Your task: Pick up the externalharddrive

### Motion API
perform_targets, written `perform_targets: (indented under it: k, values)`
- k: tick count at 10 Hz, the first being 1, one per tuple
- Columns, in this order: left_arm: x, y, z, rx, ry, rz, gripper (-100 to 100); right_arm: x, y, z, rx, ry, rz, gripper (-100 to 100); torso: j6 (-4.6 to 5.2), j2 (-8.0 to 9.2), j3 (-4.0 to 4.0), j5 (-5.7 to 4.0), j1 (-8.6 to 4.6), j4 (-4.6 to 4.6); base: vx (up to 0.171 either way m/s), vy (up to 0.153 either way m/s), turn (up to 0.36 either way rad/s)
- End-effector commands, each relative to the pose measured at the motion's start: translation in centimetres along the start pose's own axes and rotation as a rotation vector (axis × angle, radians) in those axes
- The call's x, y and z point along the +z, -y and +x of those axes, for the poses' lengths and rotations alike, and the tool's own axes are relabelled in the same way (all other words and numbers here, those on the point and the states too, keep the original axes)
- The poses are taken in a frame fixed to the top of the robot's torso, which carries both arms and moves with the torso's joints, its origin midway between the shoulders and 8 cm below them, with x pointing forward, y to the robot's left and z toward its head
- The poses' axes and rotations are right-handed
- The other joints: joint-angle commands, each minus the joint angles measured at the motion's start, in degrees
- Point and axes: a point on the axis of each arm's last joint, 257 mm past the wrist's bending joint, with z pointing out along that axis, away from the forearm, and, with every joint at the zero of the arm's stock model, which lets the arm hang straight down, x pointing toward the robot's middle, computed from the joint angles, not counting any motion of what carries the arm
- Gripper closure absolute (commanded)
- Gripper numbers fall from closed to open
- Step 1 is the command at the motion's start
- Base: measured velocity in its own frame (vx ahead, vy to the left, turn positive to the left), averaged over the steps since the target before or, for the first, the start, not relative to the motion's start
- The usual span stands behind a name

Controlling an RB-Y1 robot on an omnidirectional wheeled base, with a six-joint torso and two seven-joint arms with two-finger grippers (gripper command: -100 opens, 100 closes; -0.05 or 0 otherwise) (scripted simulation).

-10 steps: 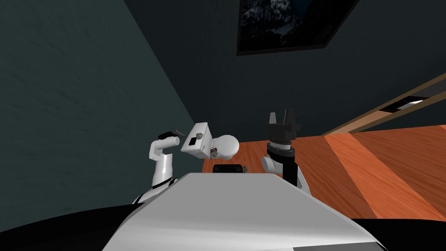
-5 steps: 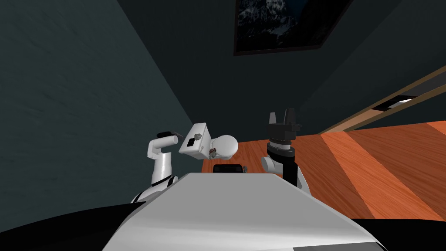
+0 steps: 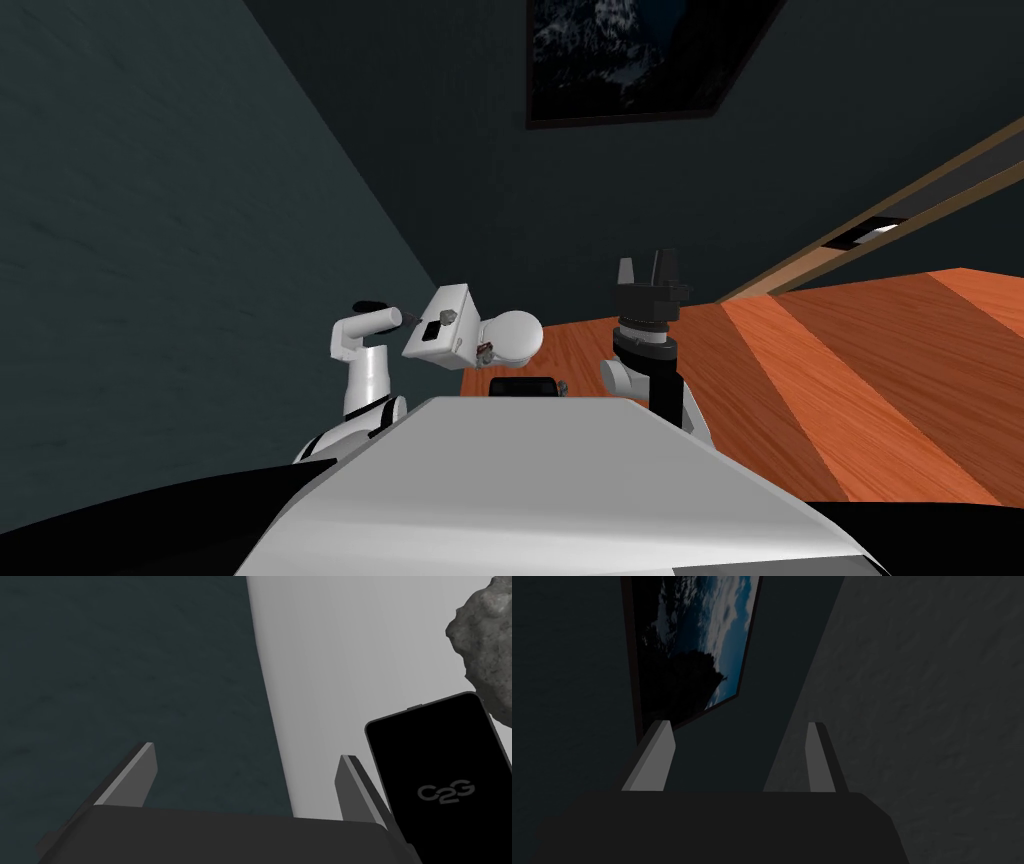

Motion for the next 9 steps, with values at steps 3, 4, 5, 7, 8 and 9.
perform_targets:
  k: [3,4,5,7,8,9]
  values:
    - [0.3,-0.7,-2.2,-0.067,0.079,-0.072,-100,0.0,0.0,0.0,0.000,0.000,0.000,0,-0.02,0.04,0.02,0.01,0.04,0.01,0.007,-0.014,-0.043]
    - [0.2,-1.1,-2.6,-0.067,0.096,-0.090,-100,0.0,0.0,0.0,0.000,0.000,0.000,0,0.00,0.03,0.02,0.01,0.03,0.01,0.008,-0.011,-0.062]
    - [0.3,-1.0,-3.4,-0.109,0.122,-0.113,-100,0.0,0.0,0.0,0.000,0.000,0.000,0,-0.02,0.03,0.02,0.01,0.04,0.01,0.013,-0.018,-0.086]
    - [0.3,-1.4,-4.6,-0.149,0.168,-0.156,-100,0.0,0.0,0.0,0.000,0.000,0.000,0,-0.02,0.02,0.01,0.01,0.03,0.00,0.011,-0.015,-0.069]
    - [0.1,-1.9,-5.0,-0.149,0.188,-0.176,-100,0.0,0.0,0.0,0.000,0.000,0.000,0,0.00,0.01,0.01,0.00,0.03,0.00,0.008,-0.010,-0.043]
    - [0.1,-2.1,-5.2,-0.149,0.193,-0.181,-100,0.0,0.0,0.0,0.000,0.000,0.000,0,-0.03,0.02,0.01,0.01,0.04,0.00,0.003,-0.004,0.012]
